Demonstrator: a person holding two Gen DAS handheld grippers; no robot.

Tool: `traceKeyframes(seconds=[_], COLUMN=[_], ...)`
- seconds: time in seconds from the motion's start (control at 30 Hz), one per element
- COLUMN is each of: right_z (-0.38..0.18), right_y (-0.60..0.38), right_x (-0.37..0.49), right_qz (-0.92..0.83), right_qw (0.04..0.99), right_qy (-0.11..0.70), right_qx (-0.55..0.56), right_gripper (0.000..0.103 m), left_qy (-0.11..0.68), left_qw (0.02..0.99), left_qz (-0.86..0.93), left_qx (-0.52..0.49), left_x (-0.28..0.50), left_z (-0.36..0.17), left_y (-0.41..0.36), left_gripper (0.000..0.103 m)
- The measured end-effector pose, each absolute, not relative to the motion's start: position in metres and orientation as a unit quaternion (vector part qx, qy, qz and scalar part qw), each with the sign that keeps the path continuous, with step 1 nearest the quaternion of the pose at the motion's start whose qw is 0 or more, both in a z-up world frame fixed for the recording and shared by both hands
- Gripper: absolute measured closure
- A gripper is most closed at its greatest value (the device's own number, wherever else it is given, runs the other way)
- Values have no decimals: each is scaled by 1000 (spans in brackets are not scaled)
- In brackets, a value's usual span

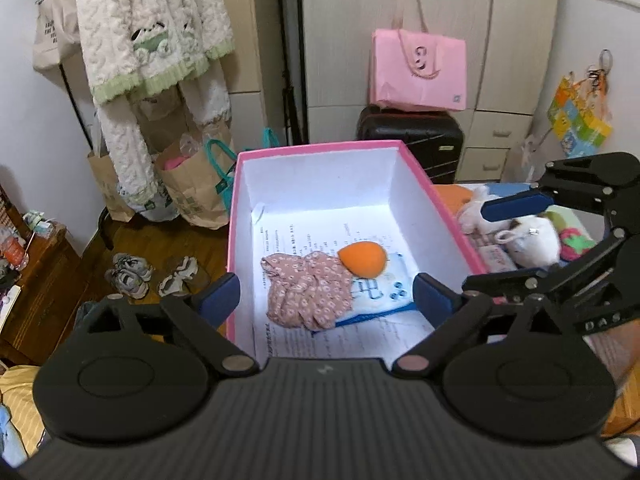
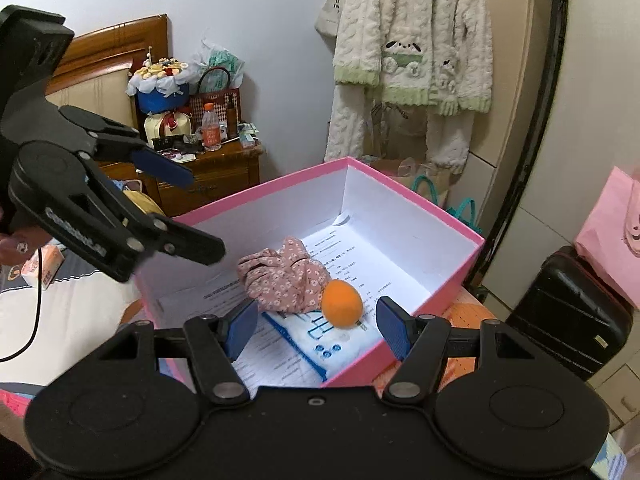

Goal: Organize soft objects

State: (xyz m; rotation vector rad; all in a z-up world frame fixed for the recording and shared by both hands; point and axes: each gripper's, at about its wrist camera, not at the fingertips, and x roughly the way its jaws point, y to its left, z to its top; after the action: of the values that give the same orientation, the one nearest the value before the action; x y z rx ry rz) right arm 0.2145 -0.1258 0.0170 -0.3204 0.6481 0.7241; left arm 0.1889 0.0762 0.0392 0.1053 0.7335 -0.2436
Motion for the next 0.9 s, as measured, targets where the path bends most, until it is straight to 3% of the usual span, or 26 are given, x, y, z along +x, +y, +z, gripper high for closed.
traceKeyframes(seconds=[0.33, 0.57, 0.63, 0.9], right_z=[47, 59, 61, 57], right_y=[-148, -156, -162, -193], right_x=[171, 130, 119, 81], right_qz=[322, 325, 321, 308], right_qw=[891, 892, 893, 899], right_qy=[302, 288, 285, 288], right_qx=[-106, -129, -132, -115], right_gripper=[20, 15, 8, 7], left_qy=[329, 349, 354, 369], left_qw=[930, 917, 914, 898], left_qz=[-150, -180, -189, -225], left_qx=[72, 65, 58, 80], left_x=[126, 98, 89, 69], left_z=[75, 75, 73, 60], left_y=[60, 47, 42, 15], left_gripper=[9, 8, 7, 3])
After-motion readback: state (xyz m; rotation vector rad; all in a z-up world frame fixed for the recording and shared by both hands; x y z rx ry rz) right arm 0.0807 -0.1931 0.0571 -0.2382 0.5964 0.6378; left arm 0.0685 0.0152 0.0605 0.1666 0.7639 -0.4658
